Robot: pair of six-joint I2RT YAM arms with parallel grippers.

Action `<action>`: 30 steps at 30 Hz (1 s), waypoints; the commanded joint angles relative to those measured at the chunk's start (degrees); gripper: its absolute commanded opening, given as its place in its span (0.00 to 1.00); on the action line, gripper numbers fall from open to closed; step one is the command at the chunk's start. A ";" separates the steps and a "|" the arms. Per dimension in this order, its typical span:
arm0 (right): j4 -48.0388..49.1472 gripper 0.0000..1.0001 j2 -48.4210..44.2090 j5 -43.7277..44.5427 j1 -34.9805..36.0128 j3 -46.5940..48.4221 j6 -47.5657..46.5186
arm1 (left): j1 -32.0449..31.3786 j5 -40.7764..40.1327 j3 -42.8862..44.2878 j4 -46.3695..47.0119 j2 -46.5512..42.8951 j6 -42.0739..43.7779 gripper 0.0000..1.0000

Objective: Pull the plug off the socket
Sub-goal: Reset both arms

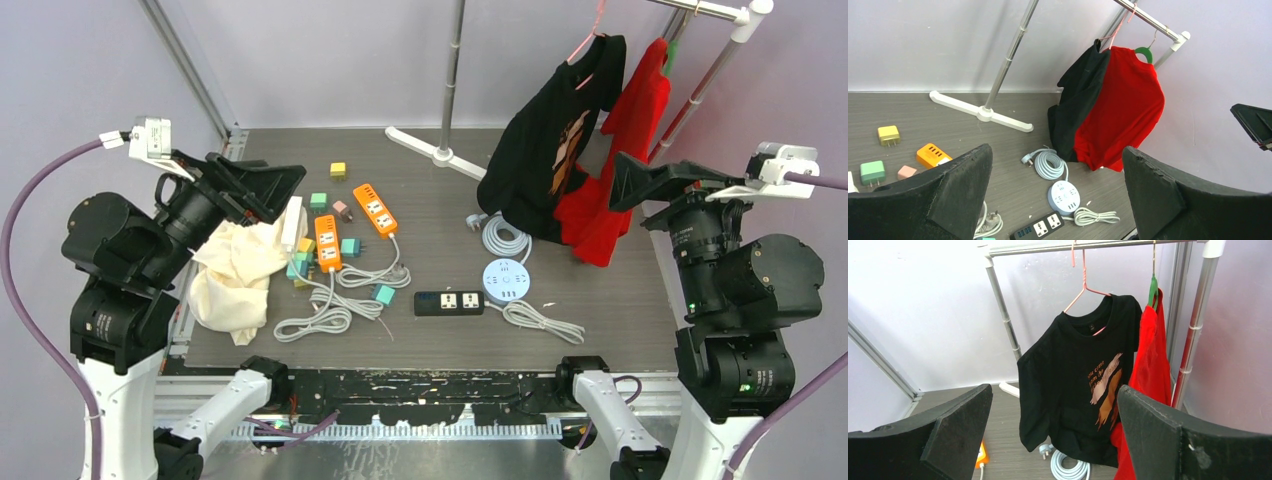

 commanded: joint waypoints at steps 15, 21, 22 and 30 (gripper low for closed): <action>1.46 1.00 -1.37 0.33 -0.87 0.81 0.18 | 0.28 -1.03 0.15 -0.50 -2.76 0.38 0.99; 1.30 1.00 -1.21 0.01 -1.00 0.82 0.23 | 0.32 -1.03 -0.20 -0.44 -2.76 0.78 0.99; 1.34 1.00 -1.18 -0.13 -1.04 0.82 0.26 | 0.33 -1.03 -0.25 -0.43 -2.75 0.85 0.99; 1.28 1.00 -0.94 -0.43 -1.24 0.59 0.47 | 0.32 -1.04 -0.37 -0.45 -2.59 1.13 0.99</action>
